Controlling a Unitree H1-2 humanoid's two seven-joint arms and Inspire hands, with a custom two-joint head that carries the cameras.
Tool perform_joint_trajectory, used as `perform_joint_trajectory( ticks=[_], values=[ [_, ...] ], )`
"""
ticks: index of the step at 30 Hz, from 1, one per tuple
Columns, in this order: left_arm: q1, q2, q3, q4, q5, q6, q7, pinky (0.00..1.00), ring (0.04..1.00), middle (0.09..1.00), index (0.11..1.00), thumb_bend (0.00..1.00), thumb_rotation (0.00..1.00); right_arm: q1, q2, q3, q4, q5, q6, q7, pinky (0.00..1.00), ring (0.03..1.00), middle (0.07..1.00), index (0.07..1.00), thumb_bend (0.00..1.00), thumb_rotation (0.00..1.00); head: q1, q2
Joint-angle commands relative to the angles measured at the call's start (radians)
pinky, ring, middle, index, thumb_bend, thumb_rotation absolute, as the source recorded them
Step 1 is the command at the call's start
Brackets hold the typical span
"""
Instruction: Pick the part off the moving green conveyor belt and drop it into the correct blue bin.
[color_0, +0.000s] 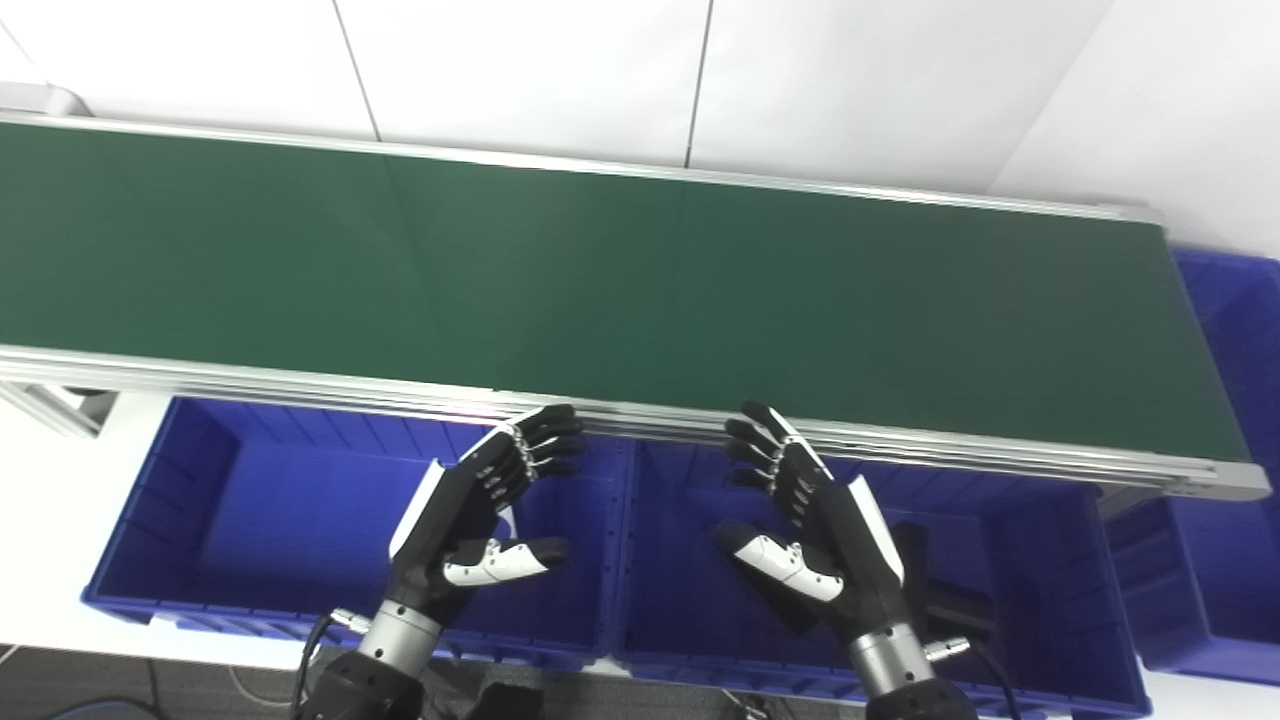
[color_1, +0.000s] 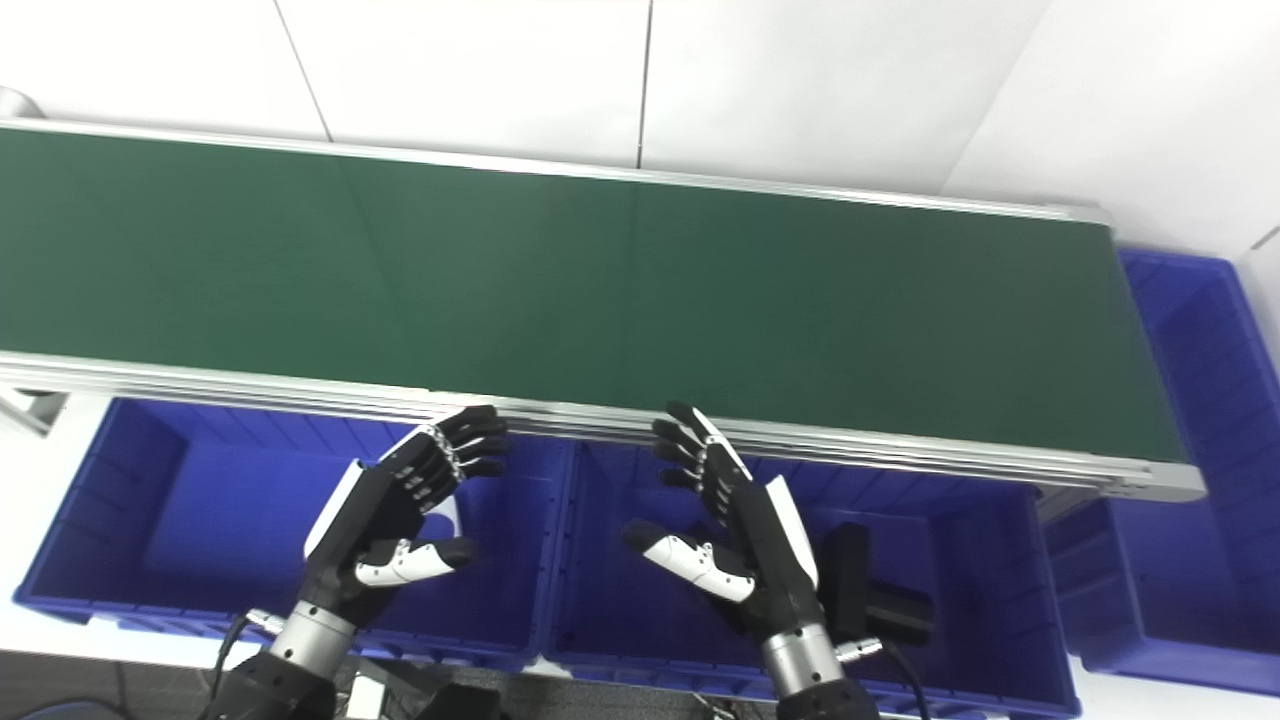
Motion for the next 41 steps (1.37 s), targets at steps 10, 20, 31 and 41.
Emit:
perform_joint_trajectory(
  ticks=[10,20,31,41],
  values=[
    [-0.004,0.012,0.004,-0.012,0.008,-0.041,0.009,0.73,0.775,0.811,0.809,0.92,0.40,0.007,0.014,0.000,0.013,-0.078,-0.145,-0.031,0.78,0.846,0.863,0.908,0.73,0.43,-0.037,-0.033],
    [-0.017,0.037,0.014,0.050,-0.009,-0.090,-0.002,0.73,0.776,0.807,0.800,0.90,0.41,0.007,0.045,0.013,0.073,-0.138,-0.193,-0.070,0.76,0.838,0.857,0.898,0.71,0.42,-0.100,-0.100],
    [-0.036,0.044,0.048,0.108,-0.032,-0.108,-0.040,0.74,0.775,0.798,0.787,0.91,0.39,-0.006,0.069,0.024,0.118,-0.169,-0.207,-0.093,0.76,0.832,0.854,0.890,0.71,0.37,-0.148,-0.148],
    [-0.044,0.040,0.069,0.121,-0.036,-0.108,-0.069,0.73,0.773,0.795,0.784,0.90,0.37,-0.014,0.078,0.026,0.130,-0.193,-0.210,-0.108,0.74,0.821,0.848,0.883,0.71,0.35,-0.159,-0.160]
  ],
)
